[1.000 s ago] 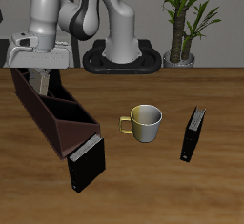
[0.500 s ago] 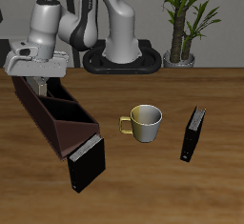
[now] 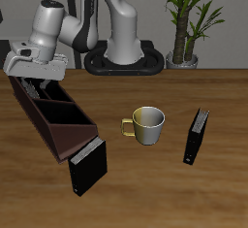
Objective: Place the yellow book into the right desk caddy's back compartment
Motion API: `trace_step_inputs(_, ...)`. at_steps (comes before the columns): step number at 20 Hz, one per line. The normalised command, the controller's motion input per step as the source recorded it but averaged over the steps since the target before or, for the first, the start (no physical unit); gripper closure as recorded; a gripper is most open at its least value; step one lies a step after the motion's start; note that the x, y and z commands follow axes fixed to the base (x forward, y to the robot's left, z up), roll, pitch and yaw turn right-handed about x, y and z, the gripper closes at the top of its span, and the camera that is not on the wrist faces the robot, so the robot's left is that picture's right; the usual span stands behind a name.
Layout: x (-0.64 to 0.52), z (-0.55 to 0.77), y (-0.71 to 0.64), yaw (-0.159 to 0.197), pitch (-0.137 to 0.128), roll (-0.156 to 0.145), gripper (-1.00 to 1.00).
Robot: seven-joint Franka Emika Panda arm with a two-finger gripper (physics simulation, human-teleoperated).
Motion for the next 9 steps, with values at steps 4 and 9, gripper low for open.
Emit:
trace_step_inputs(4, 0.0, 0.12, 0.05, 0.003, -0.02, -0.002, -1.0)
trace_step_inputs(9, -0.02, 0.39, 0.26, -0.068, -0.044, 0.03, -1.0)
